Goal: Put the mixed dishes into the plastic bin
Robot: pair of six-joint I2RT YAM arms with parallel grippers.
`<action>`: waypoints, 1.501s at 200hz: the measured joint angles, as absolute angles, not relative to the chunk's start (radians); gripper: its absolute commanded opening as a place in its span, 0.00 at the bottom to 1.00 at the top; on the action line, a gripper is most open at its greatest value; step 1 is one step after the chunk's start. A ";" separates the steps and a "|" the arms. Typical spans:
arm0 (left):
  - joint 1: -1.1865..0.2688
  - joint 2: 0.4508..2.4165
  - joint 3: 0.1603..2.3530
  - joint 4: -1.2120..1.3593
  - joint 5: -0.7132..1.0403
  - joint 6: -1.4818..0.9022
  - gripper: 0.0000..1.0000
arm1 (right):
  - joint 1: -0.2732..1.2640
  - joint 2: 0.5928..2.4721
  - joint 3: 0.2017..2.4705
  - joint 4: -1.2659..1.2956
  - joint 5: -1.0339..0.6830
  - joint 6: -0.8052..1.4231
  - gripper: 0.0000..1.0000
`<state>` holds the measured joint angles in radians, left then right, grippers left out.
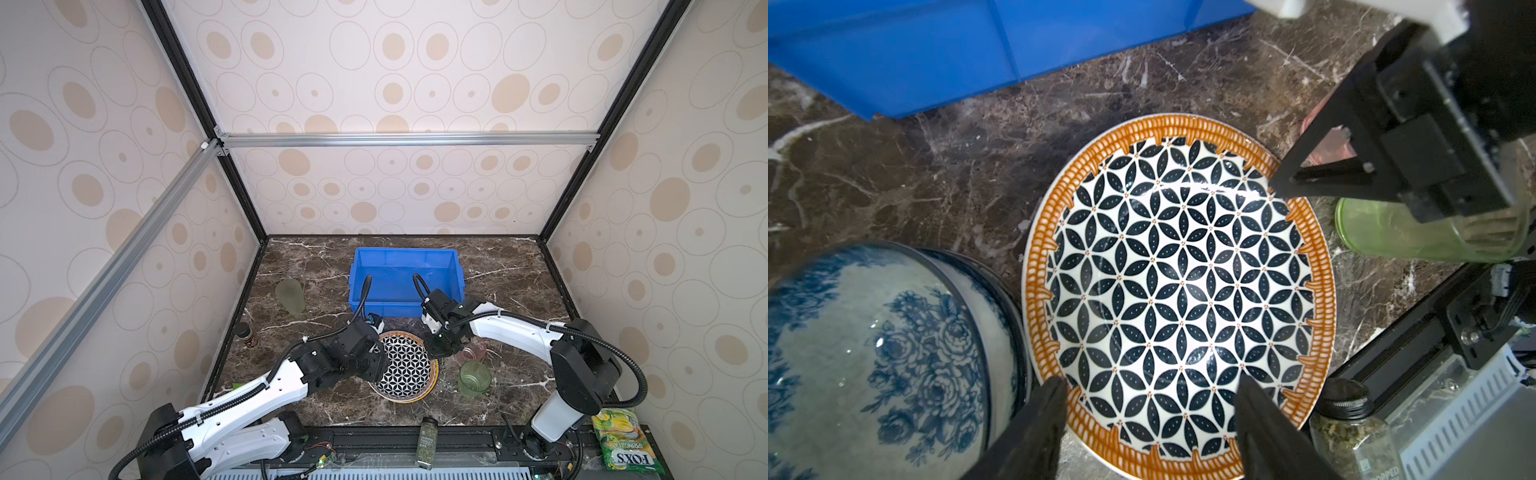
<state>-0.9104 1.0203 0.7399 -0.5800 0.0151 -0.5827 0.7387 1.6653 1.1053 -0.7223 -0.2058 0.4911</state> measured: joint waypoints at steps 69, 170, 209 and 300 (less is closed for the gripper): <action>-0.944 0.989 0.736 -0.690 0.007 -0.718 0.55 | 0.738 1.665 1.109 -0.729 -0.204 0.486 0.00; -0.945 0.970 0.614 -0.616 0.041 -0.826 0.58 | 0.738 1.664 1.110 -0.730 -0.203 0.482 0.00; -0.945 0.973 0.610 -0.570 0.051 -0.842 0.58 | 0.738 1.664 1.110 -0.730 -0.204 0.482 0.00; -0.945 0.977 0.572 -0.503 0.068 -0.895 0.58 | 0.738 1.658 1.102 -0.719 -0.203 0.482 0.00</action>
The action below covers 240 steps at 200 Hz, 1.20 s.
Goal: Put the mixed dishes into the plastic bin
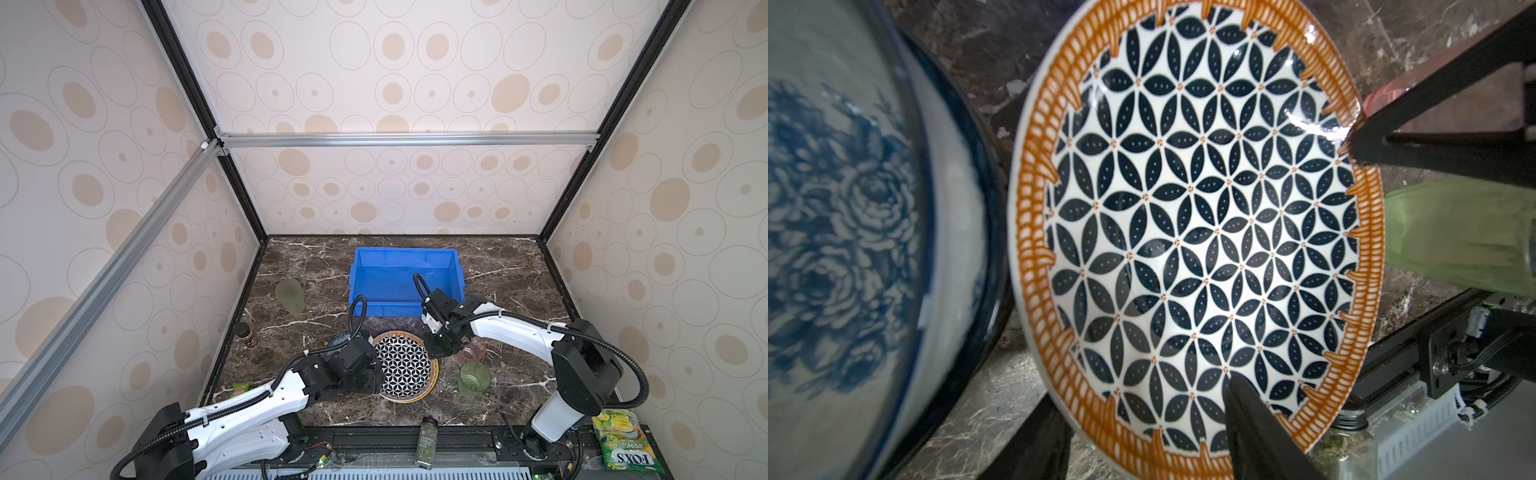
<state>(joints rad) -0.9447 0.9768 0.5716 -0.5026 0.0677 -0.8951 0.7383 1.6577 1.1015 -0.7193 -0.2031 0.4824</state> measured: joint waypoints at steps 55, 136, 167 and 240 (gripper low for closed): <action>-0.945 0.965 0.570 -0.480 0.065 -0.921 0.58 | 0.736 1.653 1.091 -0.710 -0.203 0.483 0.00; -0.944 0.950 0.504 -0.375 0.067 -0.976 0.53 | 0.731 1.646 1.088 -0.711 -0.195 0.483 0.00; -0.944 0.962 0.511 -0.381 0.065 -0.976 0.52 | 0.731 1.644 1.088 -0.712 -0.191 0.482 0.00; -0.942 0.969 0.513 -0.383 0.066 -0.997 0.44 | 0.731 1.644 1.087 -0.708 -0.189 0.483 0.00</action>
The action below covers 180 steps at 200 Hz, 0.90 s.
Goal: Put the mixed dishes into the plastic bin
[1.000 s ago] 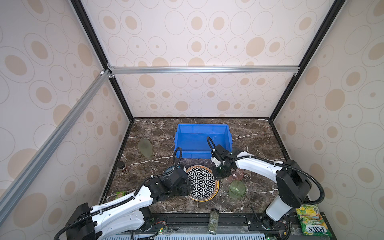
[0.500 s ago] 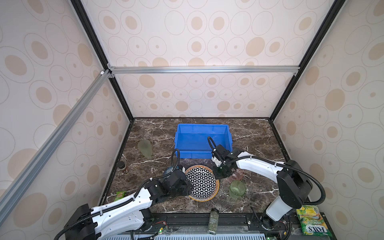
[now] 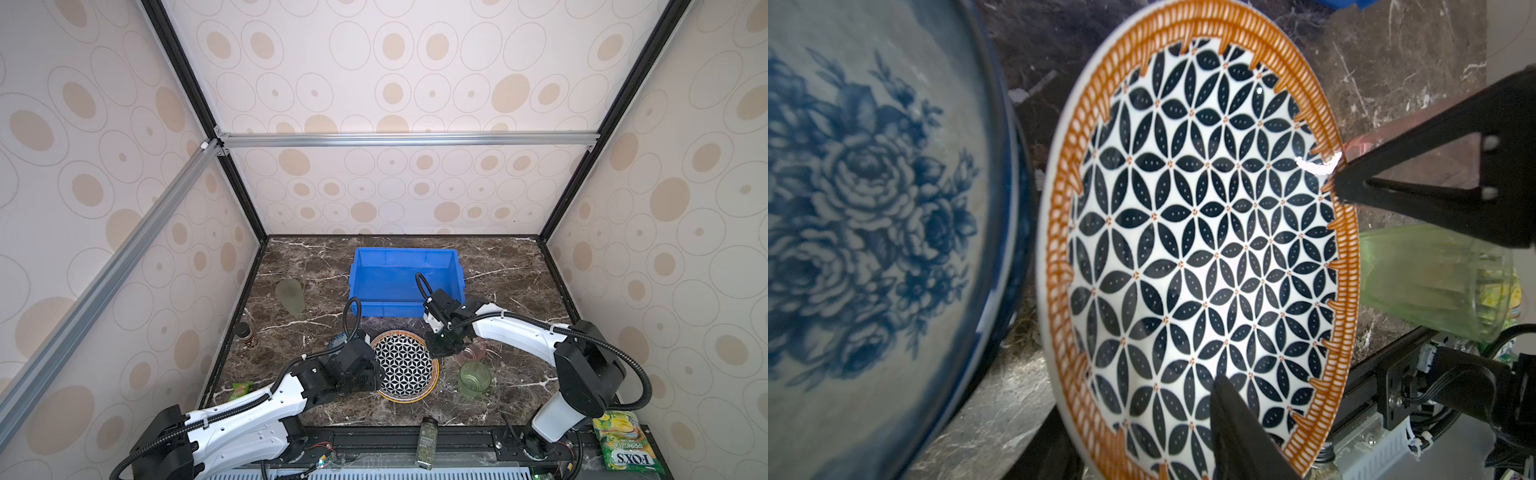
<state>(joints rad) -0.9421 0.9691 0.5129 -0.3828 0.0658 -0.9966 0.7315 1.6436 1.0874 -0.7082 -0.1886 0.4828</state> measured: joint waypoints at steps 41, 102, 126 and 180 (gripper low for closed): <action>-0.941 0.991 0.513 -0.367 0.067 -1.011 0.39 | 0.731 1.642 1.086 -0.707 -0.186 0.483 0.00; -0.938 1.059 0.513 -0.298 0.080 -1.050 0.19 | 0.731 1.634 1.082 -0.716 -0.177 0.484 0.00; -0.923 1.056 0.517 -0.263 0.040 -1.095 0.08 | 0.731 1.620 1.082 -0.741 -0.163 0.482 0.00; -0.932 1.055 0.530 -0.221 0.048 -1.047 0.00 | 0.747 1.617 1.113 -0.707 -0.189 0.465 0.02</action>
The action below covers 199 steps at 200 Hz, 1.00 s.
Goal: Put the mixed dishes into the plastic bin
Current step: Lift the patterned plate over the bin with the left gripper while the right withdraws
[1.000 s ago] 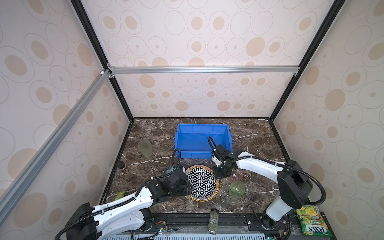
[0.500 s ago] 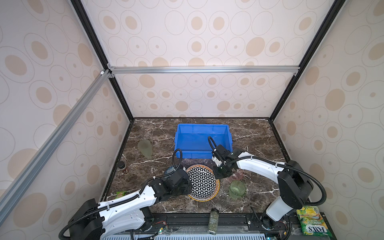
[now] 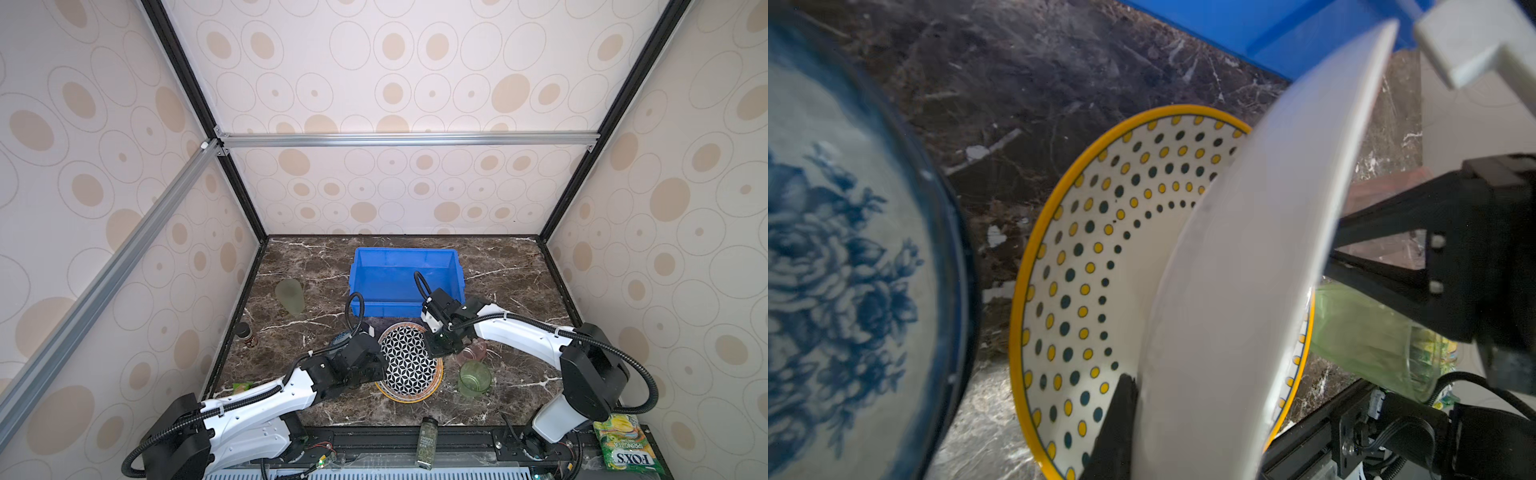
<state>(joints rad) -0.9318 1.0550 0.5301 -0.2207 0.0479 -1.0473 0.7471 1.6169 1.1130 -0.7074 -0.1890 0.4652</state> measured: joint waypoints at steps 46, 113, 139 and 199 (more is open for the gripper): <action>-0.929 1.029 0.543 -0.257 0.046 -1.011 0.00 | 0.747 1.582 1.180 -0.713 -0.183 0.456 0.09; -0.847 1.003 0.702 -0.400 0.031 -0.877 0.00 | 0.747 1.452 1.265 -0.755 -0.145 0.438 0.15; -0.828 1.045 0.815 -0.471 -0.010 -0.803 0.00 | 0.747 1.447 1.285 -0.793 -0.104 0.427 0.21; -0.717 1.274 1.103 -0.490 -0.077 -0.607 0.00 | 0.747 1.328 1.349 -0.875 0.024 0.382 0.28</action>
